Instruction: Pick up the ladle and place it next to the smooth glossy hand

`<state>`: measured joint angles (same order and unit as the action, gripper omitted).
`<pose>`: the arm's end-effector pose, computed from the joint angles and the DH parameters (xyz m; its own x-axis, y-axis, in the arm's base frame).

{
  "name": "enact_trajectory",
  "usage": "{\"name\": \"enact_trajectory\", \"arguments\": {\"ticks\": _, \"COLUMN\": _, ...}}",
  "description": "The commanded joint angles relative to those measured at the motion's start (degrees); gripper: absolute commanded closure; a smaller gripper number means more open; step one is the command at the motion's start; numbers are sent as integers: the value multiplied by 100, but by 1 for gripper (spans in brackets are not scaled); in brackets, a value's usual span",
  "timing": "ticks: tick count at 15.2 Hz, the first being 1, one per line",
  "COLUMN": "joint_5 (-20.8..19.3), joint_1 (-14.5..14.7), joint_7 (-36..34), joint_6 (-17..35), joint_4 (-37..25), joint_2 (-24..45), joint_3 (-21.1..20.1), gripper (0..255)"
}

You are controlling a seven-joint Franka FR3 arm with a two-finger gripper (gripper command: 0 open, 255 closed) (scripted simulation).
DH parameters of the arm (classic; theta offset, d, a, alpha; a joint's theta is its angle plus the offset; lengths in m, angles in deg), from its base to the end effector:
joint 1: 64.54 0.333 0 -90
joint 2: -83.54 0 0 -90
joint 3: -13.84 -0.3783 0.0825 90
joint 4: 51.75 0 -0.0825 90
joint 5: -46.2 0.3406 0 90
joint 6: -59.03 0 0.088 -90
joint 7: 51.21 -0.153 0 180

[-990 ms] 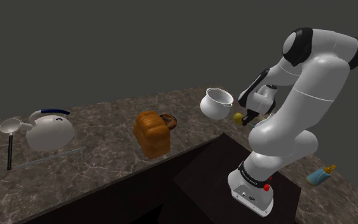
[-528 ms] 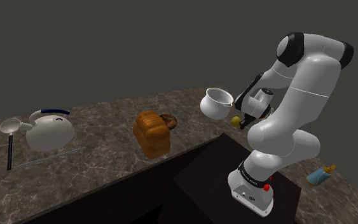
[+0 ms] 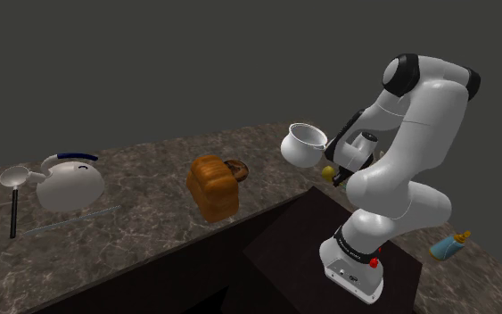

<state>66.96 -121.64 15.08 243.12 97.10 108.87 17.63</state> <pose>0.1919 -0.4197 0.1744 0.9648 -0.2508 0.0798 -0.2606 -0.9525 0.1574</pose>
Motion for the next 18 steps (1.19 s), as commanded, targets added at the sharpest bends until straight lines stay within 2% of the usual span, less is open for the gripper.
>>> {"name": "enact_trajectory", "arguments": {"ticks": 1, "joint_5": -7, "joint_1": -78, "joint_7": 15, "joint_6": 58, "joint_4": -32, "joint_2": 82, "joint_3": -77, "gripper": 255}}
{"name": "enact_trajectory", "arguments": {"ticks": 7, "joint_5": -6, "joint_1": -78, "joint_7": 16, "joint_6": 58, "joint_4": -32, "joint_2": 82, "joint_3": -77, "gripper": 255}}
{"name": "enact_trajectory", "arguments": {"ticks": 8, "joint_5": -6, "joint_1": -78, "joint_7": 16, "joint_6": 58, "joint_4": -33, "joint_2": 82, "joint_3": -77, "gripper": 0}}
{"name": "enact_trajectory", "arguments": {"ticks": 13, "joint_5": -5, "joint_1": -76, "joint_7": 15, "joint_6": 57, "joint_4": -33, "joint_2": 82, "joint_3": -76, "gripper": 0}}
{"name": "enact_trajectory", "arguments": {"ticks": 15, "joint_5": -3, "joint_1": 367, "joint_7": -35, "joint_6": -269, "joint_4": 209, "joint_2": -451, "joint_3": 345, "gripper": 0}}
{"name": "enact_trajectory", "arguments": {"ticks": 17, "joint_5": -149, "joint_1": 960, "joint_7": -190, "joint_6": -589, "joint_4": 407, "joint_2": -924, "joint_3": 952, "gripper": 0}}
{"name": "enact_trajectory", "arguments": {"ticks": 18, "joint_5": -165, "joint_1": 952, "joint_7": -202, "joint_6": -588, "joint_4": 408, "joint_2": -925, "joint_3": 947, "gripper": 0}}
